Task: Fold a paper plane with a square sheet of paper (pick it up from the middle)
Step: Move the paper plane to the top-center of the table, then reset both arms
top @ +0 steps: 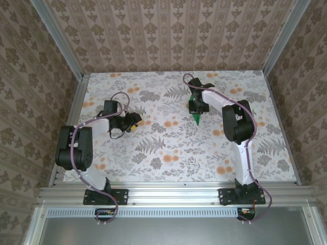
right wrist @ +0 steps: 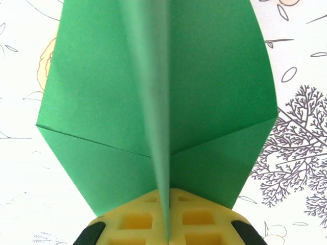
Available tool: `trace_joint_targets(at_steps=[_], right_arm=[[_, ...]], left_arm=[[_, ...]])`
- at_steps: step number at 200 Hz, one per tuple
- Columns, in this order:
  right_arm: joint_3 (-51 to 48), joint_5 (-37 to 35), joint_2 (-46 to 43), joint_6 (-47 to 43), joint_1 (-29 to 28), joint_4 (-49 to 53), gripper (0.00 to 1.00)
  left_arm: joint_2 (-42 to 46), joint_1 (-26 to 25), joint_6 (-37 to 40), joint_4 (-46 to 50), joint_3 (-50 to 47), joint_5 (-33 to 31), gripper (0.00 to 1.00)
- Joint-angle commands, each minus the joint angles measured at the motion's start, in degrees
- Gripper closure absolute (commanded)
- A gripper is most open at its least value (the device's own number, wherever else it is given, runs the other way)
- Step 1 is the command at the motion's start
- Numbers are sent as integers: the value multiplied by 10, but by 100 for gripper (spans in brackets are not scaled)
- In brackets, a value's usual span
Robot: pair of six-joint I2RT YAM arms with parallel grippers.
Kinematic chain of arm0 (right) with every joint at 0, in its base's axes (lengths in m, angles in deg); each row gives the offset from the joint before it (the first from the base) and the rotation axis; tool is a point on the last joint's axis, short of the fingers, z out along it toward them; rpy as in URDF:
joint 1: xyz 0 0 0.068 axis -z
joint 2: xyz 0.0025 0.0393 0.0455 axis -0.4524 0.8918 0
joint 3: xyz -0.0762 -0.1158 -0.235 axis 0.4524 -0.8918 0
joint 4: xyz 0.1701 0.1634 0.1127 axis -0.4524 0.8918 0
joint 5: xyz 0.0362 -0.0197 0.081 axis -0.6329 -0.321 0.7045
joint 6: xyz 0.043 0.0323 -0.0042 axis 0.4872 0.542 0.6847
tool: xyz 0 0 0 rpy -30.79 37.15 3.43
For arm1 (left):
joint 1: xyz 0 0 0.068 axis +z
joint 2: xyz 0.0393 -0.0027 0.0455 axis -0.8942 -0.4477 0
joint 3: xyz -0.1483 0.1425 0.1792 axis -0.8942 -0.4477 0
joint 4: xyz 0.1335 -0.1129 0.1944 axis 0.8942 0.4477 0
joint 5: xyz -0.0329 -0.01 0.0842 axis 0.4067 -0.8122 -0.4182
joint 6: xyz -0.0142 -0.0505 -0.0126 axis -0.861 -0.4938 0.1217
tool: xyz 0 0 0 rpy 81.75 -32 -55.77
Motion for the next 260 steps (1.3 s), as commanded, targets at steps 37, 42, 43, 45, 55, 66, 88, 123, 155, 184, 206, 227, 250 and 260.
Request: trace_joint_targets(at_steps=[37, 42, 43, 45, 55, 66, 88, 123, 155, 184, 206, 227, 250, 260], right_arm=[[12, -21, -27, 5, -6, 32, 70], [10, -23, -38, 6, -6, 31, 67], [10, -24, -41, 6, -6, 30, 66], [10, -25, -46, 6, -6, 29, 65], [-1, -30, -77, 7, -7, 22, 56], [-20, -37, -119, 8, -7, 7, 49], [-75, -60, -214, 8, -4, -40, 37], [-202, -122, -371, 7, 19, -153, 18], [-337, -180, -505, -11, 62, -274, 0], [-419, -209, -567, -8, 114, -326, 0], [-474, -235, -589, -19, 141, -361, 0], [-551, -236, -608, -37, 155, -432, 0], [-639, -233, -618, -66, 158, -530, 0], [-668, -235, -621, -79, 158, -560, 0]], left_arm=[[18, 2, 22, 17, 6, -2, 50], [20, 2, 25, 23, 8, -21, 51], [20, 2, 25, 25, 9, -23, 50], [22, 2, 27, 28, 10, -26, 50], [30, 2, 35, 45, 20, -41, 50], [41, 3, 45, 66, 30, -63, 50], [69, 9, 61, 101, 50, -112, 49], [128, 33, 90, 145, 66, -200, 45], [194, 50, 131, 155, 60, -306, 30], [255, 50, 186, 131, 36, -411, 8], [290, 51, 214, 90, 6, -483, 0], [310, 51, 239, 33, -36, -545, 0], [313, 54, 269, -33, -86, -600, 0], [312, 53, 295, -67, -111, -616, 0]])
